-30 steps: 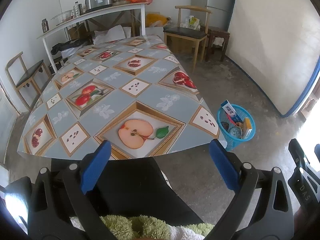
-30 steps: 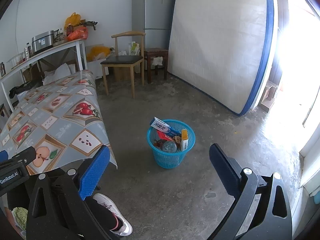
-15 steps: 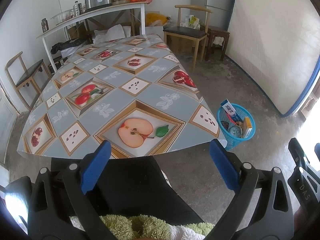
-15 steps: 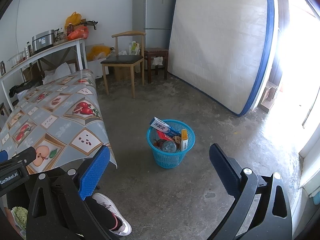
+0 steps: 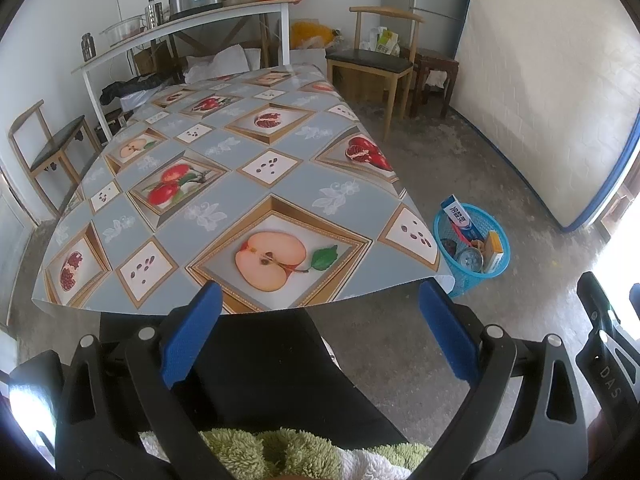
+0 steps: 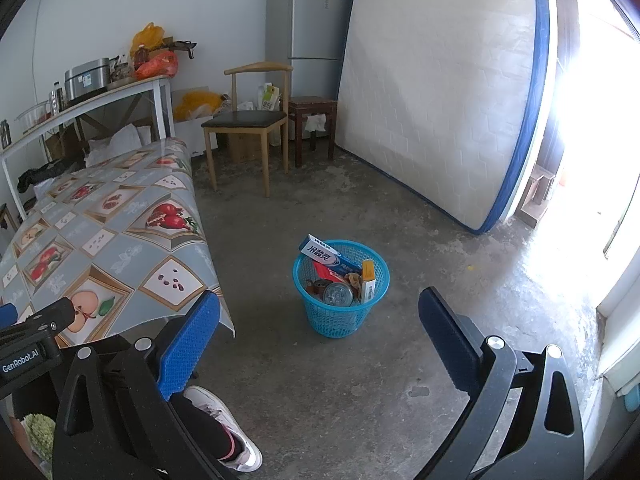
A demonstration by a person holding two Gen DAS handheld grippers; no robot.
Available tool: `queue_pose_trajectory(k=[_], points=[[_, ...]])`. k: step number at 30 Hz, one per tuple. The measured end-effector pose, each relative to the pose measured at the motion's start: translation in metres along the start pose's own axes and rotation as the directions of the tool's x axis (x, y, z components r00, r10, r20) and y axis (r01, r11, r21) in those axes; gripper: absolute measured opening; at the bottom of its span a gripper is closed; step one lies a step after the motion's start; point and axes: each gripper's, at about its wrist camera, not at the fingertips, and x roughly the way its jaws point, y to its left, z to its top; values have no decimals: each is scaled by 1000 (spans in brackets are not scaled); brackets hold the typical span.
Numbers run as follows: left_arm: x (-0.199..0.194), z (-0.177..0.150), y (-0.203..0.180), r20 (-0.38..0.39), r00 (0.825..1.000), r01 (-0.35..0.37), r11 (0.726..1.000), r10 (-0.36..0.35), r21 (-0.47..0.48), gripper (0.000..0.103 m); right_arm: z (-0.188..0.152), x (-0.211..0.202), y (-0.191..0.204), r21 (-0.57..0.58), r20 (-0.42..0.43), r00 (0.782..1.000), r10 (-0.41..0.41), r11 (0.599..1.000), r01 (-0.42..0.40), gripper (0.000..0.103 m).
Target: Collect trash
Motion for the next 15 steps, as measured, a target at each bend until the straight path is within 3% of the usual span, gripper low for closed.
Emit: queue_pose_trajectory(k=[15], points=[[-1,0,0,1,1000,0,1000,0,2,95,1,0,-1,-2,6,1000,0,1000,0,97]])
